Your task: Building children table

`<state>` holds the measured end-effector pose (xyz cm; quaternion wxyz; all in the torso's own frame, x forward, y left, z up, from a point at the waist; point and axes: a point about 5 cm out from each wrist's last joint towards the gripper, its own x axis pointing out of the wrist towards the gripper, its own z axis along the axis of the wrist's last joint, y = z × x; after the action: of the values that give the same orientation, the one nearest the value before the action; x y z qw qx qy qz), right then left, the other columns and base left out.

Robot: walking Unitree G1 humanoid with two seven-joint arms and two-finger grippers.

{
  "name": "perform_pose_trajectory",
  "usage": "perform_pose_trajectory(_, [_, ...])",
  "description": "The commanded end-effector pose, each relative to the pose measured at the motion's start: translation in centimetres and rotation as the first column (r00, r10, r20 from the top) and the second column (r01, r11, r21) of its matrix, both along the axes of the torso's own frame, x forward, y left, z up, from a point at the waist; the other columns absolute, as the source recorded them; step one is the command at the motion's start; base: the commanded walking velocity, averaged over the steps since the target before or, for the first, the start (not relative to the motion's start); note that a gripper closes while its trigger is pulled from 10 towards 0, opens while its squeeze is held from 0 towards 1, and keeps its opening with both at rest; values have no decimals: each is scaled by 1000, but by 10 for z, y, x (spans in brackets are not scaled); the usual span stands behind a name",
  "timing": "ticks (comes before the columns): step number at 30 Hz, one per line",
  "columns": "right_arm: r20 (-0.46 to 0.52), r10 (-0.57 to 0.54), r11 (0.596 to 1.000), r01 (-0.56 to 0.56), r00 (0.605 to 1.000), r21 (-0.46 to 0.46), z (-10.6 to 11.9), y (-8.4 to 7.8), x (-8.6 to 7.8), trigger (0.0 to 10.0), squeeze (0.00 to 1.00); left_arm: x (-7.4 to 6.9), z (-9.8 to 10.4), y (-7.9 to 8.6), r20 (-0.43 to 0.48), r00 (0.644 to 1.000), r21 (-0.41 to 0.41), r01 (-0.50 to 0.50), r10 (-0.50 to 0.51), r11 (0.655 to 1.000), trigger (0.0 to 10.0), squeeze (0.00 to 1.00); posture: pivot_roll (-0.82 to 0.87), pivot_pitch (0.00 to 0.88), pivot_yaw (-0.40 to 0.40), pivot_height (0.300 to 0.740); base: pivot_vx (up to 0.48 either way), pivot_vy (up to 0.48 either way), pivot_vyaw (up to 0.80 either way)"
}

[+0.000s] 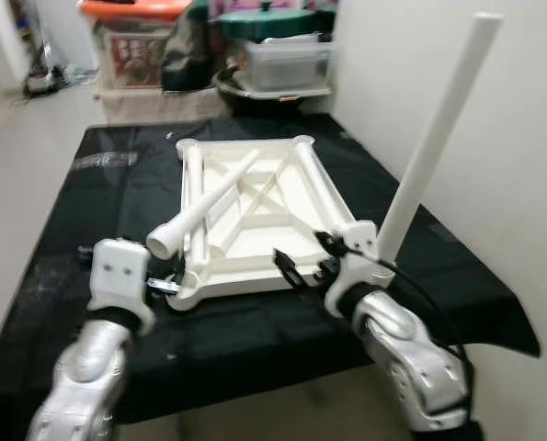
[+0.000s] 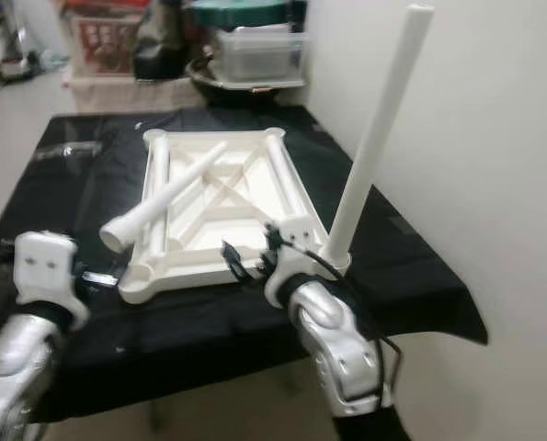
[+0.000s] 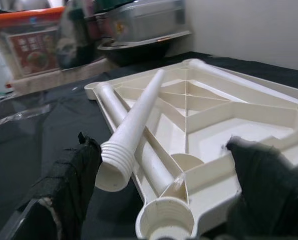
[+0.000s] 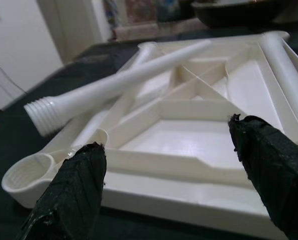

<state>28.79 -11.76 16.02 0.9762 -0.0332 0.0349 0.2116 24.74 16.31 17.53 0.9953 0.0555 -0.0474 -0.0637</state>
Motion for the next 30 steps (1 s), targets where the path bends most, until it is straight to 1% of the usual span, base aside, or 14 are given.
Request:
perform_pose_trajectory(1, [27, 15, 1000, -15, 1000, 3, 4, 5, 1, 10000, 0, 1, -1, 5, -5, 1000, 19, -22, 22, 1000, 10000, 0, 28, 0, -47, 740, 0, 480, 0])
perform_pose_trajectory(5, [31, 9, 1000, -9, 999, 1, 4, 5, 2, 10000, 0, 0, 0, 6, 3, 1000, 23, -29, 29, 999, 10000, 0, 29, 0, -48, 740, 0, 480, 0])
perform_pose_trajectory(14, [23, -10, 1000, 10, 1000, -2, 0, 3, 4, 10000, 0, -1, 2, 7, 38, 998, 31, -43, 42, 999, 10000, 0, 33, 0, -47, 740, 0, 0, 0])
perform_pose_trajectory(16, [29, -13, 1000, 14, 999, -13, 0, 4, 7, 10000, 0, 0, 6, 6, 72, 996, 26, -50, 48, 998, 10000, 0, 26, 0, -49, 740, 368, 0, 0])
perform_pose_trajectory(17, [56, -7, 997, 11, 998, -73, 1, 5, 7, 10000, 0, 1, 7, 6, 82, 995, 20, -54, 53, 998, 10000, 0, 26, 0, -49, 740, 371, 0, 800])
perform_pose_trajectory(18, [78, -6, 995, 14, 997, -102, 1, 5, 7, 10000, 0, 2, 7, 5, 87, 995, 17, -57, 55, 998, 10000, 0, 19, 0, -49, 740, 368, 0, 800])
perform_pose_trajectory(20, [78, -6, 995, 14, 997, -102, 1, 5, 7, 10000, 0, 2, 7, 5, 87, 995, 17, -57, 55, 998, 10000, 0, 19, 0, -49, 740, 368, 0, 800])
perform_pose_trajectory(21, [71, -26, 998, 30, 997, -63, 3, 3, 8, 10000, 0, 2, 7, 4, 89, 995, 19, -53, 51, 998, 10000, 0, 21, 0, -51, 740, 371, 0, 581])
perform_pose_trajectory(22, [71, -26, 998, 30, 997, -63, 3, 3, 8, 10000, 0, 2, 7, 4, 89, 995, 19, -53, 51, 998, 10000, 0, 21, 0, -51, 740, 371, 0, 581])
perform_pose_trajectory(24, [40, -50, 997, 52, 998, -49, 1, 0, 12, 10000, 0, 3, 7, 3, 90, 995, 22, -51, 49, 998, 10000, 0, 20, 0, -50, 740, 368, 0, 0])
perform_pose_trajectory(26, [40, -50, 997, 52, 998, -49, 1, 0, 12, 10000, 0, 3, 7, 3, 90, 995, 22, -51, 49, 998, 10000, 0, 20, 0, -50, 740, 368, 0, 0])
perform_pose_trajectory(28, [27, -95, 994, 96, 995, -42, -1, -6, 15, 10000, 0, 3, 7, 2, 94, 994, 21, -52, 50, 998, 10000, 0, 20, 0, -55, 740, 371, 0, 650])
perform_pose_trajectory(29, [27, -95, 994, 96, 995, -42, -1, -6, 15, 10000, 0, 3, 7, 2, 94, 994, 21, -52, 50, 998, 10000, 0, 20, 0, -55, 740, 371, 0, 500])
perform_pose_trajectory(30, [24, -130, 991, 130, 991, -34, -1, -10, 17, 10000, 0, 3, 7, 2, 95, 994, 19, -53, 51, 998, 10000, 0, 20, 0, -55, 740, 360, 0, 0])
